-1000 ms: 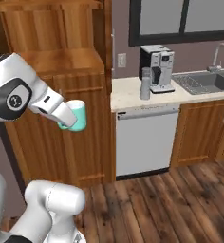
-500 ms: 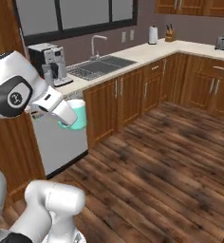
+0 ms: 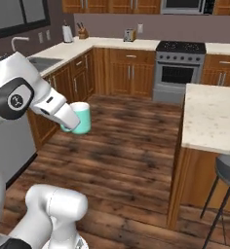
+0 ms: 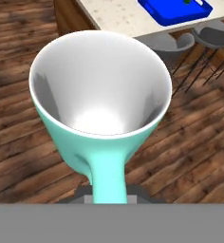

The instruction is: There is a tray on the dining counter. Grab the cup, mug, and pitcher and place them on the tray. The pitcher may be placed next to the tray if it cannot fit the tray.

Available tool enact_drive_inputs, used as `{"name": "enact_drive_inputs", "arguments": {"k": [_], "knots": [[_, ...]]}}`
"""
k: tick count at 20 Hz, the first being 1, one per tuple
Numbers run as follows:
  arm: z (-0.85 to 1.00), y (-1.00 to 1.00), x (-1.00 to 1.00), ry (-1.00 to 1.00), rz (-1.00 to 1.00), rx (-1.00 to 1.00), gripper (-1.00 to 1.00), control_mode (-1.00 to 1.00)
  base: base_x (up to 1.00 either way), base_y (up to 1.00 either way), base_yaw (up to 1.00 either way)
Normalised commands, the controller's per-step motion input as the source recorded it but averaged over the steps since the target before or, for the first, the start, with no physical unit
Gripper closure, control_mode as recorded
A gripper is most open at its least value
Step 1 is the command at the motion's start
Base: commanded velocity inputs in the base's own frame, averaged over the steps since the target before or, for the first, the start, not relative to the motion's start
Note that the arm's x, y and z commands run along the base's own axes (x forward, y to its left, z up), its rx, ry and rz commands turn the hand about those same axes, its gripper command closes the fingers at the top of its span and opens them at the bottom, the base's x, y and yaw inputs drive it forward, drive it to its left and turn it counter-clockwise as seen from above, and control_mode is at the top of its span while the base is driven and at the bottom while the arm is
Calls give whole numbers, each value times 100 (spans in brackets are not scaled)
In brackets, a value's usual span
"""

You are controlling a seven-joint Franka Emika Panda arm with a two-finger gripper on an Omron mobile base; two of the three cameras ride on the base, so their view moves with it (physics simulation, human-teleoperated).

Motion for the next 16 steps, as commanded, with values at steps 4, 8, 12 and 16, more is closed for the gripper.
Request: {"name": "enact_drive_inputs", "arguments": {"k": [4,8,12,16], "knots": [[0,0,0,0,0,0,100,100,-23,-43,-8],[0,0,0,0,0,0,100,100,0,-94,0],[0,0,0,0,0,0,100,100,0,-100,5],[0,0,0,0,0,0,100,100,0,-100,5]]}}
